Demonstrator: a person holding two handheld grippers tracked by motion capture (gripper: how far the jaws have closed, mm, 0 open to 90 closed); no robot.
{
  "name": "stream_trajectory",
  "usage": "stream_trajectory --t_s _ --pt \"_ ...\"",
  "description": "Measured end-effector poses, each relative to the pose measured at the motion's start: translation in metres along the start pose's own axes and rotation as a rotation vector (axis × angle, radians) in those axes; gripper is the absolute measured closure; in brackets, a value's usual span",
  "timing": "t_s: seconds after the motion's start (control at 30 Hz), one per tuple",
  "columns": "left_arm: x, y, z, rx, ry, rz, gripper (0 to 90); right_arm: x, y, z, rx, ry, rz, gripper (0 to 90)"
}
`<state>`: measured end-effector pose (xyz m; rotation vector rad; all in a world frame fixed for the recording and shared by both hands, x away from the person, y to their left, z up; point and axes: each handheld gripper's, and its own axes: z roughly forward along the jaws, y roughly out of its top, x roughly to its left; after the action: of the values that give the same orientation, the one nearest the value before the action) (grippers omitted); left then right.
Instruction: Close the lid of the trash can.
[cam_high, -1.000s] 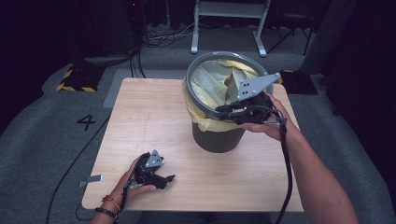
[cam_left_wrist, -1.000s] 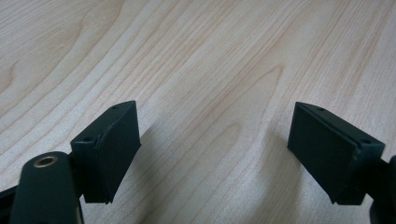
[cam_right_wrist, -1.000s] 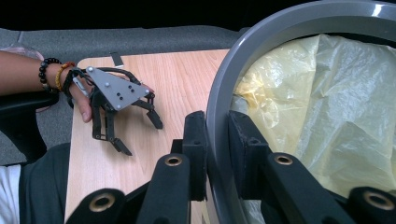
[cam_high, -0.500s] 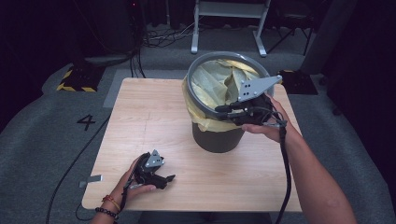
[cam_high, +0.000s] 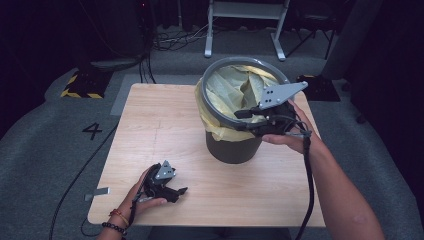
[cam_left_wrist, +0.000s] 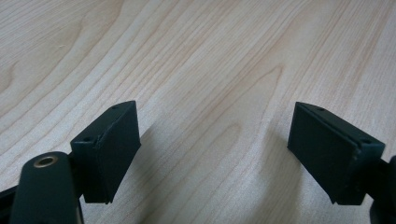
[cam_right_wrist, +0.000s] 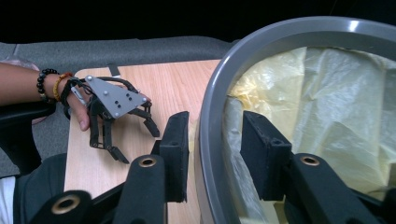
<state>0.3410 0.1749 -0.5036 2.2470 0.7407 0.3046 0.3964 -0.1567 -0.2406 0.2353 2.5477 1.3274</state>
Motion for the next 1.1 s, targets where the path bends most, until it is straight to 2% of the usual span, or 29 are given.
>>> stream_trajectory --t_s 0.17,0.37,0.43,0.57,0.63,0.73,0.87,0.93,1.0,1.1 --pt "0.0 0.0 0.0 0.0 0.0 0.0 16.7 -0.001 -0.007 -0.019 -0.034 -0.022 -0.006 57.7" --pt "0.0 0.0 0.0 0.0 0.0 -0.001 16.7 -0.008 -0.025 -0.042 -0.075 -0.052 0.025 56.1" --pt "0.0 0.0 0.0 0.0 0.001 0.0 16.7 -0.009 -0.029 -0.05 -0.089 -0.074 0.028 55.2" --pt "0.0 0.0 0.0 0.0 0.001 0.0 16.7 -0.018 -0.041 -0.074 -0.126 -0.129 0.075 54.4" --pt "0.0 0.0 0.0 0.0 0.001 0.0 16.7 -0.02 -0.047 -0.082 -0.123 -0.158 0.082 54.2" --pt "0.0 0.0 0.0 0.0 0.0 -0.001 16.7 -0.026 -0.059 -0.087 -0.116 -0.2 0.122 52.6" --pt "0.0 0.0 0.0 0.0 0.0 -0.002 16.6 -0.032 -0.072 -0.089 -0.142 -0.219 0.167 50.9" --pt "0.0 0.0 0.0 0.0 0.0 0.0 16.5 -0.034 -0.075 -0.091 -0.154 -0.231 0.174 49.2" --pt "0.0 0.0 0.0 0.0 0.0 0.0 16.5 -0.035 -0.078 -0.094 -0.173 -0.267 0.176 48.7" --pt "0.0 0.0 0.0 0.0 0.0 0.0 16.5 -0.035 -0.08 -0.099 -0.179 -0.28 0.177 47.9"
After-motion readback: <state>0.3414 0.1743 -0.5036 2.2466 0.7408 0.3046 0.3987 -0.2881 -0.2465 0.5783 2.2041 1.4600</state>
